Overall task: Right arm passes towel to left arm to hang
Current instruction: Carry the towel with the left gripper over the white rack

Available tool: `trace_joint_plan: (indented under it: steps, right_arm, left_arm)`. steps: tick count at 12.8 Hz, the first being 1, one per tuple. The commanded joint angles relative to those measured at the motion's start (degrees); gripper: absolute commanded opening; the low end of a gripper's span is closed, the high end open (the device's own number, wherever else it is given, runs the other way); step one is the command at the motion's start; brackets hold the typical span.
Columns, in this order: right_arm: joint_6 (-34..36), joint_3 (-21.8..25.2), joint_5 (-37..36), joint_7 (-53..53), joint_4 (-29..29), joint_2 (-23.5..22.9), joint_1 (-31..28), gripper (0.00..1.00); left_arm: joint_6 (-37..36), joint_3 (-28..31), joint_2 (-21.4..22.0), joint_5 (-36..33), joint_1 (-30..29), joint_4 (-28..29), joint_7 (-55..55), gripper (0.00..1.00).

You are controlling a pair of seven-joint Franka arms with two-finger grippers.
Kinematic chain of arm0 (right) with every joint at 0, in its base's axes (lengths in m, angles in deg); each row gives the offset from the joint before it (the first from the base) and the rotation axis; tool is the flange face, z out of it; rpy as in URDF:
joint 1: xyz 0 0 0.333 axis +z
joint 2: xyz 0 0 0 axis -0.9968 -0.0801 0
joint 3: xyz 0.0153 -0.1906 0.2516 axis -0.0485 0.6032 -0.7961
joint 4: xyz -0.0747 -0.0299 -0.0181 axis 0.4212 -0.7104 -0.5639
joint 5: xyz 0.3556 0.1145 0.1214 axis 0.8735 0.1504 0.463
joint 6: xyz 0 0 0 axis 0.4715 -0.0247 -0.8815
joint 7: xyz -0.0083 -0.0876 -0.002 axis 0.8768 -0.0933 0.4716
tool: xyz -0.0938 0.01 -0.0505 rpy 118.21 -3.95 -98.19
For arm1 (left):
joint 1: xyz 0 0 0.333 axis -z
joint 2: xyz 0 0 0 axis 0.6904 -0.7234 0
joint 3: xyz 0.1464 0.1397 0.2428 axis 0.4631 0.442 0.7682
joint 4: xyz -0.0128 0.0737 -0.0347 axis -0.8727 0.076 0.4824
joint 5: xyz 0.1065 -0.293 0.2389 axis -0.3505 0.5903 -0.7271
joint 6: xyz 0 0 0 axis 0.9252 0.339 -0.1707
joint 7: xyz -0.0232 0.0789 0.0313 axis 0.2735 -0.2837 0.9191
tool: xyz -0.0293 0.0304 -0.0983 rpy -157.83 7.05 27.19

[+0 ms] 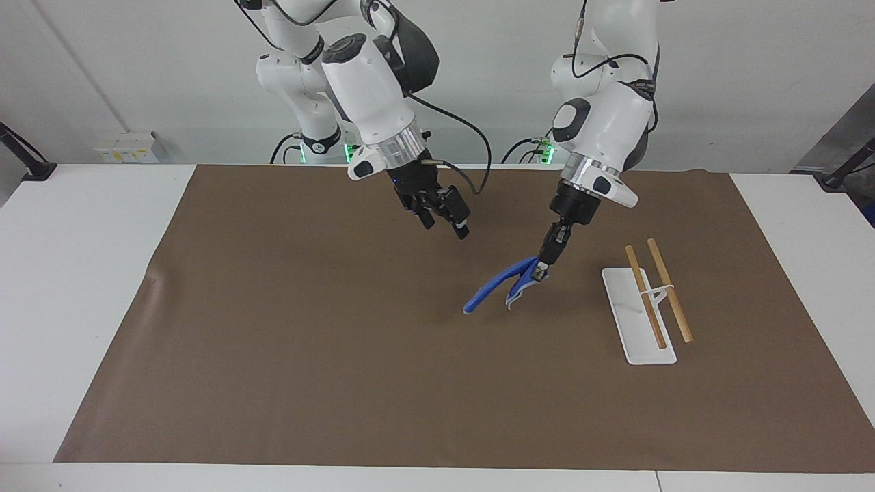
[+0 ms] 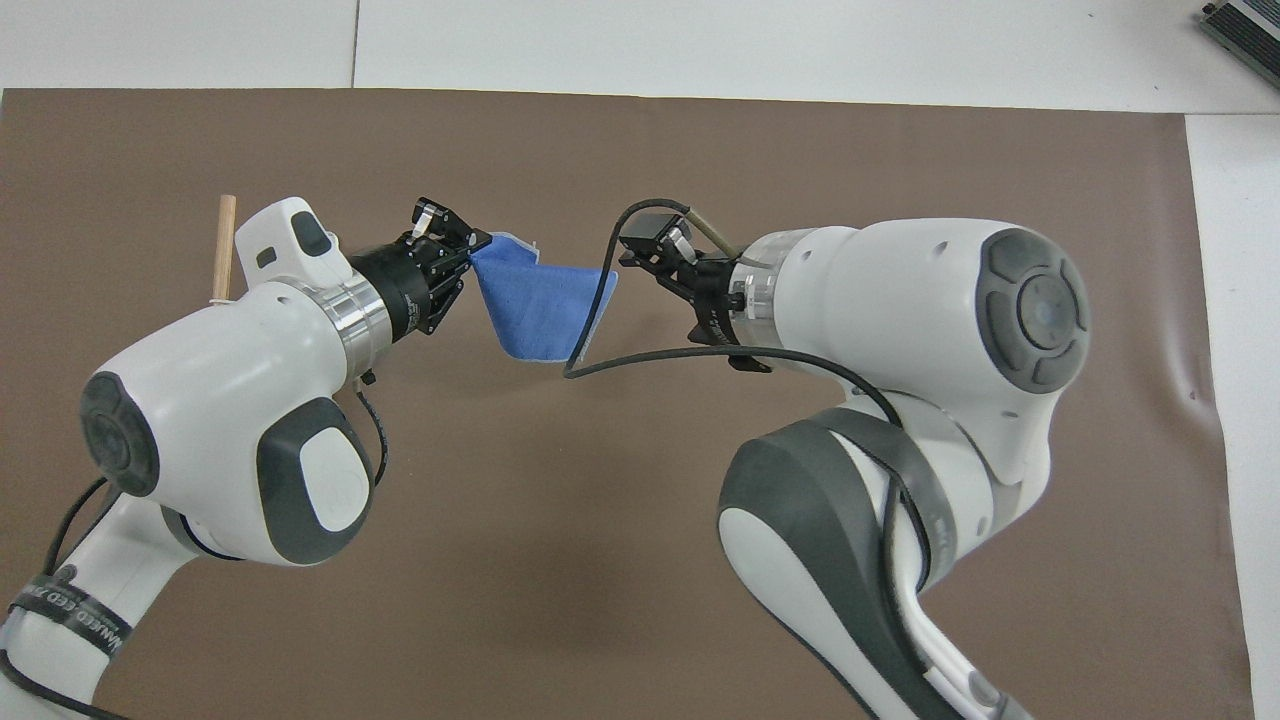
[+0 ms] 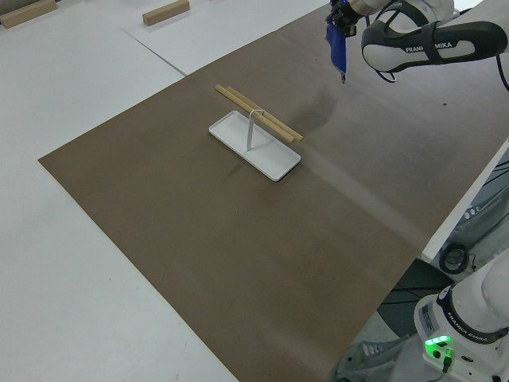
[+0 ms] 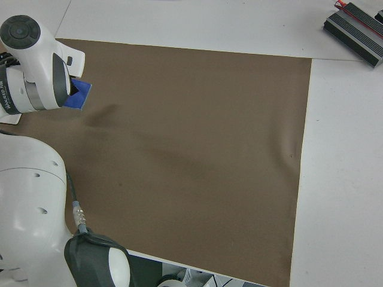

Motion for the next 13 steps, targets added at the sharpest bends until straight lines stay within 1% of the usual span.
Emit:
trace_joint_plan:
  steps: [1,3,5,7,8,10,11,13]
  right_arm:
    - [6.90,-0.41,-5.13,4.15,0.37,3.75,-4.10,1.00]
    - [10.34,-0.41,-8.48,7.22,0.37,4.98,-7.09,1.00]
    - [12.63,-0.41,-9.81,12.40,0.37,5.86,-10.34,1.00]
    - [14.91,-0.32,-12.00,19.85,0.37,6.56,-13.68,1.00]
    - [15.62,-0.32,-12.80,23.90,0.28,6.74,-14.83,1.00]
    - [17.11,0.11,-13.94,32.34,0.28,6.83,-16.33,1.00]
    - [18.08,0.29,-14.82,33.85,0.19,7.01,-16.51,1.00]
    - [19.83,1.35,-15.09,35.18,0.19,7.27,-16.51,1.00]
  left_arm:
    - [-2.62,-0.29,-0.64,0.34,-5.91,-1.04,-5.15,0.00]
    - [-5.16,-0.29,-0.56,0.25,-10.48,-1.04,-9.62,0.00]
    - [-5.53,-0.20,-0.55,0.25,-14.53,-1.04,-13.32,0.00]
    - [-6.40,-0.12,0.06,0.16,-18.75,-1.83,-15.62,0.00]
    - [-8.58,-0.03,0.23,-0.27,-20.07,-3.14,-15.62,0.00]
    - [-14.03,0.06,0.76,-4.21,-23.67,-5.16,-15.45,0.00]
    - [-16.32,0.15,1.37,-5.28,-25.25,-5.69,-15.45,0.00]
    - [-17.66,0.24,1.47,-7.91,-27.19,-6.23,-15.45,0.00]
